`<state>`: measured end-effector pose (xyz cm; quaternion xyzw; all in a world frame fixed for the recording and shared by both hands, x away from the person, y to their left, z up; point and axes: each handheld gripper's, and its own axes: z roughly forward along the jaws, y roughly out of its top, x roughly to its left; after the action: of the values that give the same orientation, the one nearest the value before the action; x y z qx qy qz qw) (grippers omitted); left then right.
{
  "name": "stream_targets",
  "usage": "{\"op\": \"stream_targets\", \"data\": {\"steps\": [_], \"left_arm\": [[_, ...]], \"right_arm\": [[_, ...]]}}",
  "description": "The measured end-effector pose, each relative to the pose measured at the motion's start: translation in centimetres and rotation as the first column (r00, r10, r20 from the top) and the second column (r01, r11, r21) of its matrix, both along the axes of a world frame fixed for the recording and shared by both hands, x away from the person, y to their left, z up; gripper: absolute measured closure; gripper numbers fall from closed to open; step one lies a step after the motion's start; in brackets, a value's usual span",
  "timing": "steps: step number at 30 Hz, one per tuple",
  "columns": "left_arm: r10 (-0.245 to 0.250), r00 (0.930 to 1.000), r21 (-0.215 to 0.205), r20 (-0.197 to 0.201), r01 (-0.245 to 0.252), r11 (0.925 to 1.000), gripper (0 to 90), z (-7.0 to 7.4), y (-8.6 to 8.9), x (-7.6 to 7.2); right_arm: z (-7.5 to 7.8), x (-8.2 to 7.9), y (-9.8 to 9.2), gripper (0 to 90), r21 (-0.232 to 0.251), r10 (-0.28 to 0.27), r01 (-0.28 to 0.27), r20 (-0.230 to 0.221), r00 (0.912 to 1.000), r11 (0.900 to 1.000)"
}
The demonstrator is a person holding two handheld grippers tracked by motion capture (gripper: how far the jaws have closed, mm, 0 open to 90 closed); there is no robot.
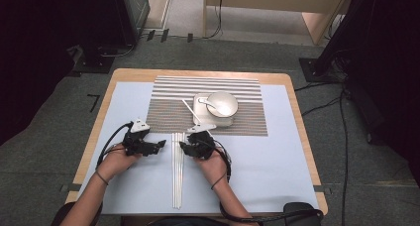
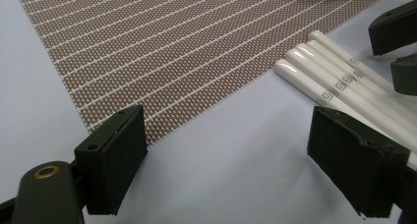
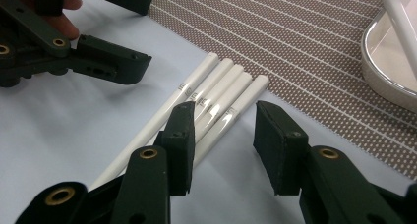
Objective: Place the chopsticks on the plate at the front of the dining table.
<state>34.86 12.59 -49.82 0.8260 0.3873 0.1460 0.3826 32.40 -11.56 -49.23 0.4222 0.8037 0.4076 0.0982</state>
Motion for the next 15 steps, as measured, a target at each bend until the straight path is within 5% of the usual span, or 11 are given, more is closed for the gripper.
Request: {"op": "stream_targets", "data": {"steps": [15], "left_arm": [[0.0,1.0,-0.001,0.0,0.0,1.0,14.7,0.0,0.0,0.0]], "right_arm": [[-0.26,-0.04,0.04,60.6,-0.014,0.001,-0.001,0.003,1.0,1.0]]}}
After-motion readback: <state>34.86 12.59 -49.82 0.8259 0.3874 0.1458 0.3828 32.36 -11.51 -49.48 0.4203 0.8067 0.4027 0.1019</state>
